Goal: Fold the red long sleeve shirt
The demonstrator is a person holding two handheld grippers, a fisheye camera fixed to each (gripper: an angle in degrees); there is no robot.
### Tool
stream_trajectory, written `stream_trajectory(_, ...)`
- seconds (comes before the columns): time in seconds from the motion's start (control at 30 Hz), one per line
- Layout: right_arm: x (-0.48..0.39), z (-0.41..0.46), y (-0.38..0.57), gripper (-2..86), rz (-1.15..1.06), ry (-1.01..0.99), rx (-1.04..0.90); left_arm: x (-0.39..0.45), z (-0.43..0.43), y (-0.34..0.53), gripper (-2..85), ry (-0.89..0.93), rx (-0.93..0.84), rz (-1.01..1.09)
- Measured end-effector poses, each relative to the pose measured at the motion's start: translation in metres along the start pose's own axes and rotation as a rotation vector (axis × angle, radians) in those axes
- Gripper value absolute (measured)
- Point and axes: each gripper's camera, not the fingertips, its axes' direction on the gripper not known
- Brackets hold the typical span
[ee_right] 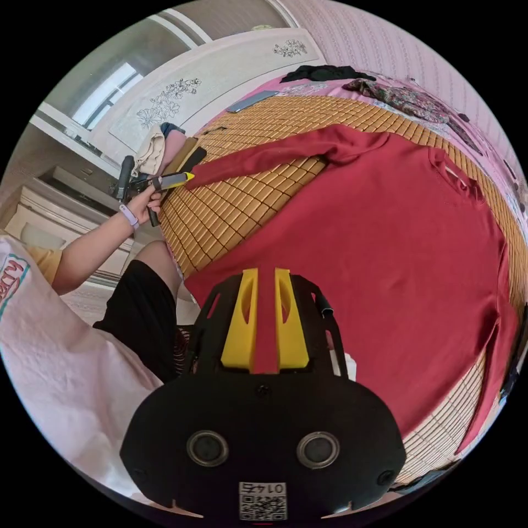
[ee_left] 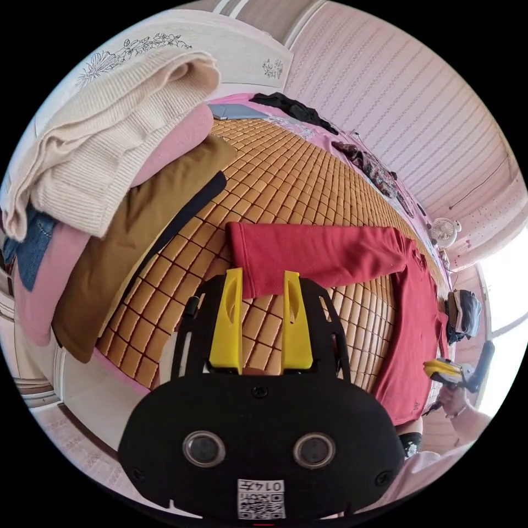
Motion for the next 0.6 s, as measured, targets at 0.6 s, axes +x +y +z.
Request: stream_trajectory(0.6, -0.073, 0.085, 0.002, 1.1, -0.106, 0.047, -0.219, -0.020, -0.045, -0.013, 2.2, 0.008, 0.055, -0.097)
